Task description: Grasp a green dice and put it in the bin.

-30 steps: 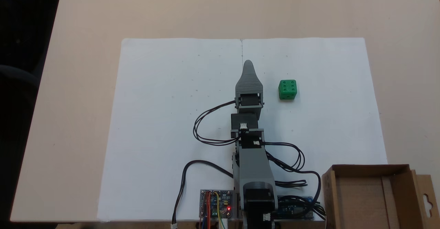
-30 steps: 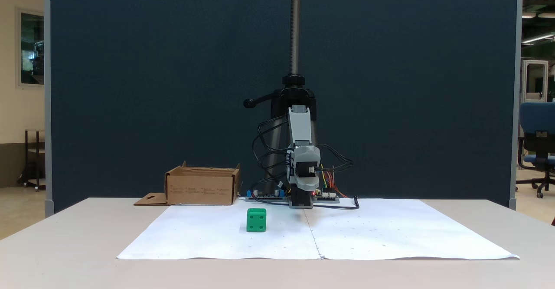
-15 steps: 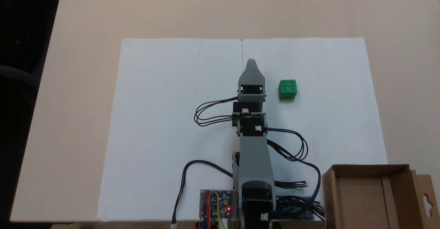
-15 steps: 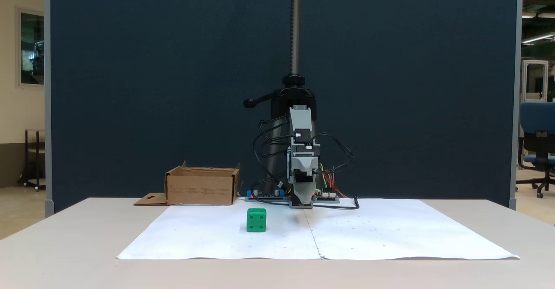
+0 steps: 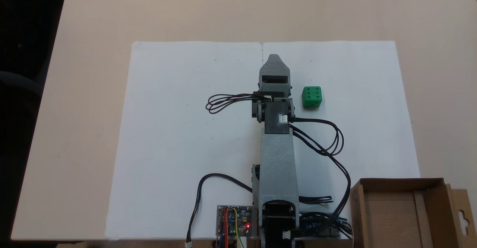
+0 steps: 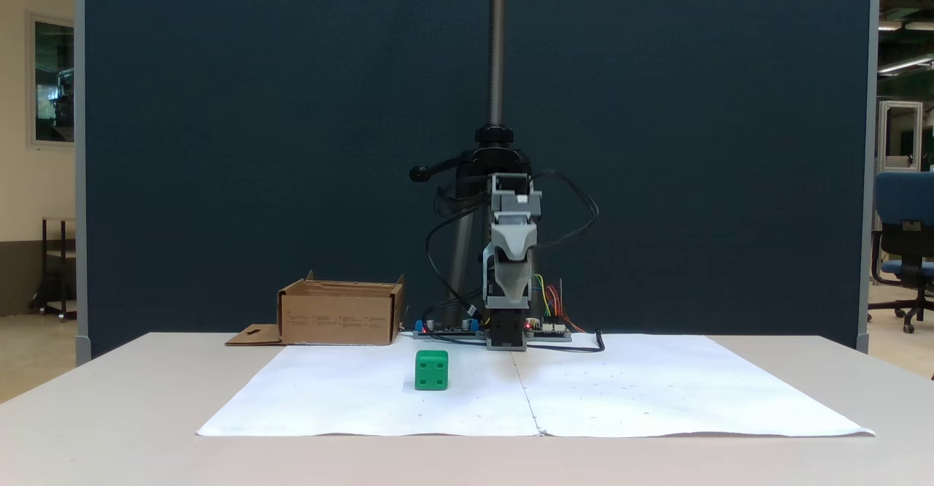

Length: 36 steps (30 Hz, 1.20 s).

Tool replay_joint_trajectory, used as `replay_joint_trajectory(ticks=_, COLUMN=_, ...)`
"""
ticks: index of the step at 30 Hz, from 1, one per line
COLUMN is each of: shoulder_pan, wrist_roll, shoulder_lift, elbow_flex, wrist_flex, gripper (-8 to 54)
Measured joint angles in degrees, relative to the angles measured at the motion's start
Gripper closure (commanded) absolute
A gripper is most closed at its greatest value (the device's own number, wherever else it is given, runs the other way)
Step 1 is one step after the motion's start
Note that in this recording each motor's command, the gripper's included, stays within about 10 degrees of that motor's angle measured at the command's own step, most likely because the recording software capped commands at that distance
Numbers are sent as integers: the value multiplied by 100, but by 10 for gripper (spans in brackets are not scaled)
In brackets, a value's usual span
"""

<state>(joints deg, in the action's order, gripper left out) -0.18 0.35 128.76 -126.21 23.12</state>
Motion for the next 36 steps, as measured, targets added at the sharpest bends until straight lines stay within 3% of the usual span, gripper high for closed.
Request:
replay_joint_trajectory(ticks=6, shoulder_pan=237, wrist_roll=-299, shoulder_lift=-703, elbow_flex=738, wrist_flex=1494, gripper=40)
replay_joint_trajectory(ticks=19, shoulder_pan=1459, wrist_roll=-1591, shoulder_lift=-2303, elbow_flex=1749, wrist_flex=1802, gripper=40)
replay_joint_trajectory(ticks=36, shoulder_pan=2347, wrist_roll=-1986, shoulder_lift=-2874, elbow_flex=2514, wrist_flex=2514, gripper=39)
